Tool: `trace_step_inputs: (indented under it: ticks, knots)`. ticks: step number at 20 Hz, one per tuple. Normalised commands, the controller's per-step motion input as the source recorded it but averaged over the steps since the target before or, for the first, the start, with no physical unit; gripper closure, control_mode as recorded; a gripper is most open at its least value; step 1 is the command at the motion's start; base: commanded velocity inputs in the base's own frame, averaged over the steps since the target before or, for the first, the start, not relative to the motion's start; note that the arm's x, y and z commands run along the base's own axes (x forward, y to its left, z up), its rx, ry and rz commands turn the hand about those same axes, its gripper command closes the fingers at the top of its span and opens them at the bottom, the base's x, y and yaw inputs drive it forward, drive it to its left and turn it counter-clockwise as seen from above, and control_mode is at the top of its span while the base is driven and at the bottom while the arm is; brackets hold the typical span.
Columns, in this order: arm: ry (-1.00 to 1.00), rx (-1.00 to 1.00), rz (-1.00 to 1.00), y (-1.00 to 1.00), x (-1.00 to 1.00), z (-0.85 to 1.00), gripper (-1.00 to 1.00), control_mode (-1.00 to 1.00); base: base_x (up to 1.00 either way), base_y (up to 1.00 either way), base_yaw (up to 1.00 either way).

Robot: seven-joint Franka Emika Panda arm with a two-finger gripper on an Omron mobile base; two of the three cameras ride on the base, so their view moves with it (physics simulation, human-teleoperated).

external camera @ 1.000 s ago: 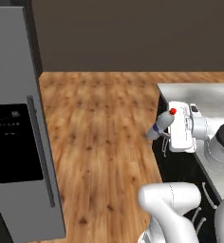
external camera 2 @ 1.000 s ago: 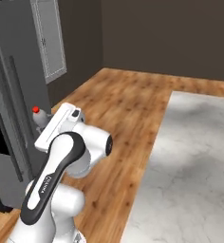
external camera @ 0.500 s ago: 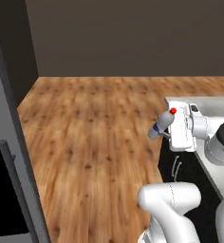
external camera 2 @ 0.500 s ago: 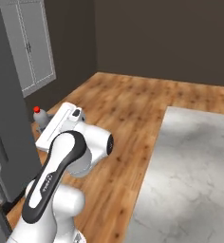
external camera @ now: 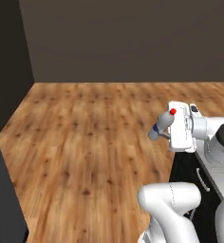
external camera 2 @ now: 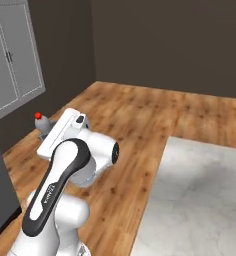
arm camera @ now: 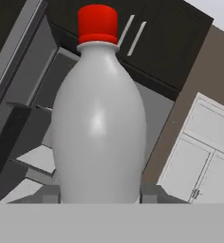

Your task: Take the bottled waters from the counter and place them in the freezer to freeze. Close the freezer door after placing the bottles.

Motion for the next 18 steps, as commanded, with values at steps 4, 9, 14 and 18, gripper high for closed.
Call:
trace_step_inputs:
  ticks: [4, 9, 14, 18]
  knots:
    - [0.0, 0.0, 0.0, 0.0, 0.0, 0.0, 1.0, 1.0, 1.0, 0.02, 0.04]
    - [0.0, 0.0, 0.0, 0.0, 0.0, 0.0, 1.0, 1.0, 1.0, 0.27, 0.25]
    - [0.0, 0.0, 0.0, 0.0, 0.0, 0.0, 1.0, 1.0, 0.93, 0.26, 0.43]
    - [0.0, 0.0, 0.0, 0.0, 0.0, 0.0, 1.0, 1.0, 0.35, 0.36, 0.6]
